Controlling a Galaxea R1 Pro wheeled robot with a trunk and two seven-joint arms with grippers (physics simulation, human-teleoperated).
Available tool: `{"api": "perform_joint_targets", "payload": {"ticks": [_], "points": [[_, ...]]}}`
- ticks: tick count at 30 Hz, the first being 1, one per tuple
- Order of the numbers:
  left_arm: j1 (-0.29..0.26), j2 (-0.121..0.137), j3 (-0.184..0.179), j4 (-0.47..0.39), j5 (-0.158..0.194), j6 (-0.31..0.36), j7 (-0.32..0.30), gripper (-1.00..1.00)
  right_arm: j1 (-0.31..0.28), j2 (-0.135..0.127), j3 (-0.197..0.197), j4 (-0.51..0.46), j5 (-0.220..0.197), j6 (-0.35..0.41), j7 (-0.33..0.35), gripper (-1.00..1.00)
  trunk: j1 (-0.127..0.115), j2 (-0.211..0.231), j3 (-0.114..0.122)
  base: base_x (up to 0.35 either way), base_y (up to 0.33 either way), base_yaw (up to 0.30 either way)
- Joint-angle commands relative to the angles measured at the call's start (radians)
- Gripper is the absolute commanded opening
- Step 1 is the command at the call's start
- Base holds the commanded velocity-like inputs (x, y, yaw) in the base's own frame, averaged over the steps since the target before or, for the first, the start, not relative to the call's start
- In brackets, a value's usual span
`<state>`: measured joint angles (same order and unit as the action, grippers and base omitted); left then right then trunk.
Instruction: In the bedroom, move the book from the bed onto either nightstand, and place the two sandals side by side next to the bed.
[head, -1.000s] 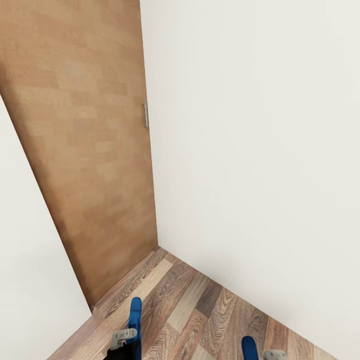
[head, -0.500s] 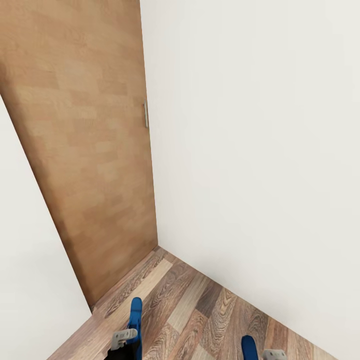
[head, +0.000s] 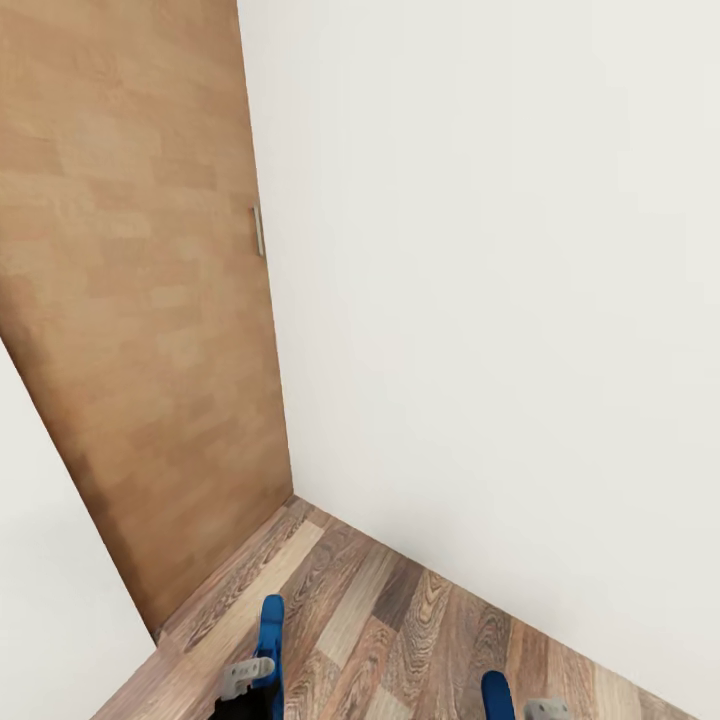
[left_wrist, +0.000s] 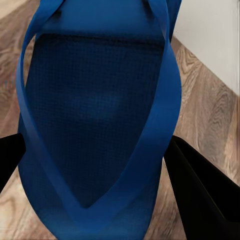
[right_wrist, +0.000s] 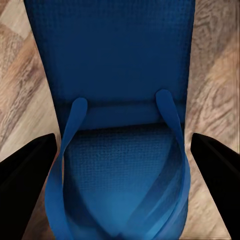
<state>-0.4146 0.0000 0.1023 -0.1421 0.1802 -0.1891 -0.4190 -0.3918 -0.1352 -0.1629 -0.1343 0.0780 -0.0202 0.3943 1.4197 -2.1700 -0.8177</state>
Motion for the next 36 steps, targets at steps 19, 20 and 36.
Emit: {"api": "perform_joint_targets", "payload": {"ticks": [19, 20, 36], "points": [[-0.001, 0.001, 0.007, 0.001, 0.004, 0.000, -0.007, -1.00, -0.001, 0.000, -0.008, 0.001, 0.007, -0.001, 0.002, -1.00, 0.000, 0.000, 0.007, 0.000, 0.000, -0.300], [-0.001, 0.001, 0.007, 0.001, 0.004, -0.001, -0.007, -1.00, -0.001, 0.000, -0.008, 0.001, 0.007, -0.001, 0.002, -1.00, 0.000, 0.000, 0.007, 0.000, 0.000, -0.300], [0.000, 0.000, 0.006, 0.001, 0.004, 0.000, -0.007, -1.00, -0.001, 0.000, -0.009, 0.001, 0.007, -0.001, 0.001, -1.00, 0.000, 0.000, 0.015, 0.000, 0.000, -0.300]]}}
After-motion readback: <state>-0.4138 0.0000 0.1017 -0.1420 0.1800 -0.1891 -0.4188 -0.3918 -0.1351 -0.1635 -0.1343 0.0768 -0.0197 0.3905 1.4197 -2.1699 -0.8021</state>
